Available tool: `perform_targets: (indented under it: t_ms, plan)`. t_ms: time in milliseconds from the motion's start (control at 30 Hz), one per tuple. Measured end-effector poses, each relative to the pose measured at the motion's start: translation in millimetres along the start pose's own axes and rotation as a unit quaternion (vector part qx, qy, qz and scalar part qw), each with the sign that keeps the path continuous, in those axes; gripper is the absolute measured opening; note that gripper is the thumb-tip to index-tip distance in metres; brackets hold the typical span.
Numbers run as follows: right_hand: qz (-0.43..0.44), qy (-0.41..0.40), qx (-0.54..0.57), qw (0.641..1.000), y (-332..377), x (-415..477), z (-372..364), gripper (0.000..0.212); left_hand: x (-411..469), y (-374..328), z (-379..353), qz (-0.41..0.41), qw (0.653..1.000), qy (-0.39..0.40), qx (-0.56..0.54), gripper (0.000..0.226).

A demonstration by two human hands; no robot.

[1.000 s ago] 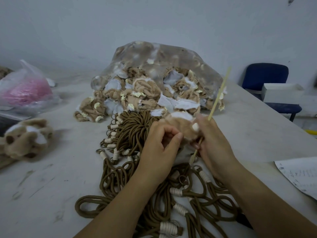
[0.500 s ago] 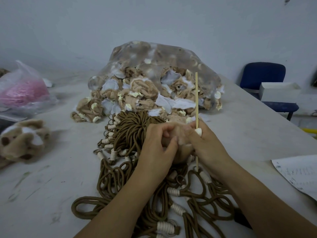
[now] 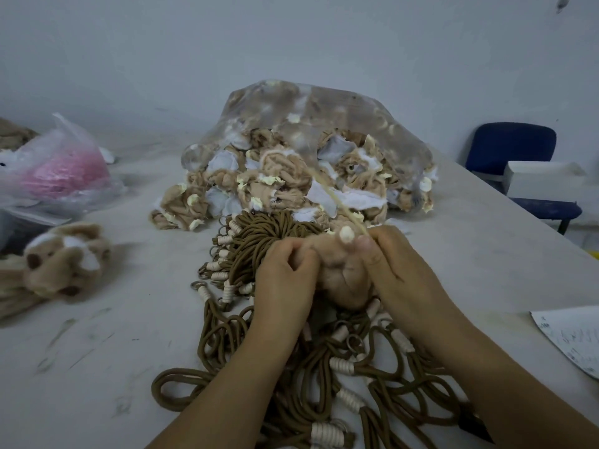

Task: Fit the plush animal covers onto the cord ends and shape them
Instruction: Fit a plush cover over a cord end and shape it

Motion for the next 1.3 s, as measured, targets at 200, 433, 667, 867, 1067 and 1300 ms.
perform_targets:
  t_ms: [200,433,667,867,1067,1300]
  plan:
    - [0.121,0.066,-0.241,0.961,9,-2,2,0.040,9,3,18,0.056,0.982,-0.108,-0.143,0.008]
    - [0.080,0.053,-0.269,0.958,-6,4,15,0.041,9,3,22,0.044,0.967,-0.152,-0.198,0.006]
    - [0.078,0.018,-0.279,0.957,-11,3,21,0.040,-3,-18,11,-0.162,0.985,-0.064,0.018,0.022]
    - [0.035,0.065,-0.198,0.977,-28,7,29,0.050,-6,-21,10,-0.200,0.979,-0.044,-0.004,0.014]
    - [-0.028,0.038,-0.107,0.993,-29,2,13,0.055,-7,-19,8,-0.146,0.989,-0.007,-0.034,0.029]
    - [-0.020,-0.004,-0.056,0.998,-29,1,11,0.051,-4,-4,-4,0.041,0.968,0.112,-0.221,0.075]
Point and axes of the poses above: each hand's wrist, its own x-axis towards the middle knuckle, its own z-axis out of the back of the hand, y = z × x, the point moved 3 cm from there along x, towards the middle knuckle, and after that the axes turned 2 degrees about z, right-handed, at the moved point
